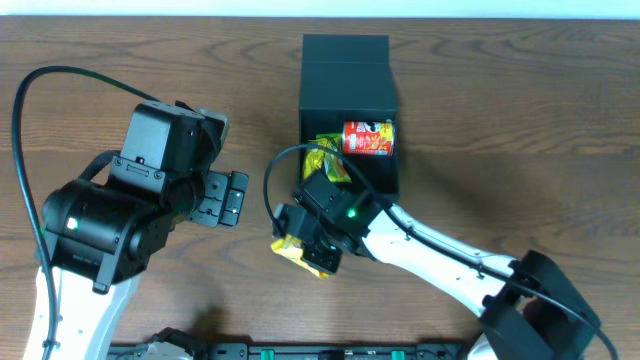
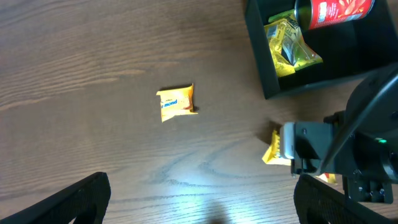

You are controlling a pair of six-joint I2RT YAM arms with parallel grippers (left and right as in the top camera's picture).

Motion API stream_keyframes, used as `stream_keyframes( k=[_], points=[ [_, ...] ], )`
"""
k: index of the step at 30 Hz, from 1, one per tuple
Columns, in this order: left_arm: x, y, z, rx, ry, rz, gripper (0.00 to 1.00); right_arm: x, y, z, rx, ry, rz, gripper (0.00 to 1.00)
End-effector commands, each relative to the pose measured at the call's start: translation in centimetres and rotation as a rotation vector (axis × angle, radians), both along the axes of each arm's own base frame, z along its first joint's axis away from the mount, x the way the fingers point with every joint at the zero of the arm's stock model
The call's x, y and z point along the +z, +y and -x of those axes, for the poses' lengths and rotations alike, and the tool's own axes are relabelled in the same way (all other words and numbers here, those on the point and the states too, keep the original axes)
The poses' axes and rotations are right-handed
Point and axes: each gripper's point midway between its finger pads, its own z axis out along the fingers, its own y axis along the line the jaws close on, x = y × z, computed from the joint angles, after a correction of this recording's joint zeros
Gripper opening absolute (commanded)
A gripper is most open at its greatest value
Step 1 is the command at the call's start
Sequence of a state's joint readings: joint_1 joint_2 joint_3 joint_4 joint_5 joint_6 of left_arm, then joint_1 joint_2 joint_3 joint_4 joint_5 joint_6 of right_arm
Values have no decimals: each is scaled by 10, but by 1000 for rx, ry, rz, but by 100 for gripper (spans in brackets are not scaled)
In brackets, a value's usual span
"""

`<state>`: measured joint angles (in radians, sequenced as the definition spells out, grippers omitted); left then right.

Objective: Pack container
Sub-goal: 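Lower the Peanut Butter packet into the box and release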

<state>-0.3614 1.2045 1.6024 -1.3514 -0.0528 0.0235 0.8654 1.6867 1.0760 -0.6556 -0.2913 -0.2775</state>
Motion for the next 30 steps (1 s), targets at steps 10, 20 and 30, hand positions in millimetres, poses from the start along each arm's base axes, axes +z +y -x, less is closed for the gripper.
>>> stream_keyframes(
  k=[10,20,30],
  points=[
    [1,2,-2,3,-7,-10,95,101,61,-49,-160,-90,-235,1],
    [1,2,-2,3,-7,-10,95,122,17,-132,-736,-257,-184,2],
    [1,2,-2,3,-7,-10,96,131,-45,-181,-1083,-422,-131,2]
  ],
)
